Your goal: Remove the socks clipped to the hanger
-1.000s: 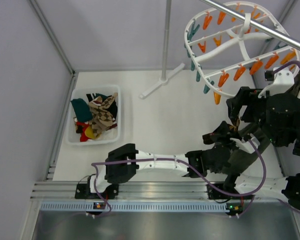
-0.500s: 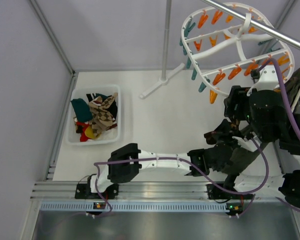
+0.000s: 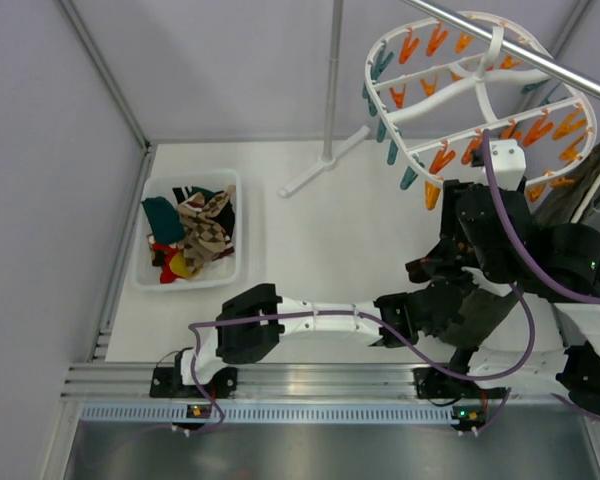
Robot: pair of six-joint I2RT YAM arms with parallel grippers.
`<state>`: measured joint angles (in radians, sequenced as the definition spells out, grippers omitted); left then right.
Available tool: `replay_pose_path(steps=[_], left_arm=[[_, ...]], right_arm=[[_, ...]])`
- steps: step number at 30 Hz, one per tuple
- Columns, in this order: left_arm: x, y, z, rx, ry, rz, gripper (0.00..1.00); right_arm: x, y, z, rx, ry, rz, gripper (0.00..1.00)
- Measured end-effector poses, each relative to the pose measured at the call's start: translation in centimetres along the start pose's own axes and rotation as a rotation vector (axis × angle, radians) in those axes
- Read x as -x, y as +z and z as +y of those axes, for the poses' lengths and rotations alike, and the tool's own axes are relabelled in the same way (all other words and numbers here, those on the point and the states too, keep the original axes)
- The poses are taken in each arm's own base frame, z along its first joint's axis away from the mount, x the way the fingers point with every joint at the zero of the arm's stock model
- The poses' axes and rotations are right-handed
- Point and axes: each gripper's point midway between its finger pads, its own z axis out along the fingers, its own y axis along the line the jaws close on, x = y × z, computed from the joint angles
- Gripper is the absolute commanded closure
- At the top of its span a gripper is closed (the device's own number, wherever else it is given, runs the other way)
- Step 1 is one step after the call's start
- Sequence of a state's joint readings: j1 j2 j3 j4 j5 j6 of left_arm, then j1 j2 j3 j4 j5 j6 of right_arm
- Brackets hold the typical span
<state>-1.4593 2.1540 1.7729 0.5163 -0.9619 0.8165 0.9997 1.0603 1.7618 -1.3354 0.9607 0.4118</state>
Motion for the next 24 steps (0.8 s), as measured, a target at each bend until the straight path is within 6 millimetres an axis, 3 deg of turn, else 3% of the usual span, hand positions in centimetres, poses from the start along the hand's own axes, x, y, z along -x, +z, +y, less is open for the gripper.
replay_pose_path(steps=[8, 11, 13, 15, 20, 24], left_arm=[[0.0, 0.0, -0.1, -0.002, -0.007, -0.002, 1.0], [0.0, 0.0, -0.1, -0.003, -0.011, -0.003, 1.0], [0.0, 0.0, -0.2, -0.005, -0.015, -0.004, 1.0], [-0.2, 0.0, -0.5, -0.012, -0.02, -0.004, 1.0], [-1.5, -0.3, -1.5, -0.034, -0.018, 0.007, 1.0], [-4.7, -1.2, -2.0, -0.058, -0.022, 0.051, 1.0]], right_arm=[[-0.5, 0.8, -1.1, -0.107, -0.046, -0.014, 0.46], [-0.4, 0.9, -1.4, -0.136, -0.051, -0.021, 0.57], [-0.3, 1.0, -1.5, -0.146, -0.056, -0.023, 0.75], [-0.3, 1.0, -1.5, -0.153, -0.048, -0.027, 0.81], [-0.3, 1.0, -1.5, -0.154, -0.044, -0.028, 0.79], [-0.7, 1.0, -1.5, -0.145, -0.058, -0.019, 0.5]])
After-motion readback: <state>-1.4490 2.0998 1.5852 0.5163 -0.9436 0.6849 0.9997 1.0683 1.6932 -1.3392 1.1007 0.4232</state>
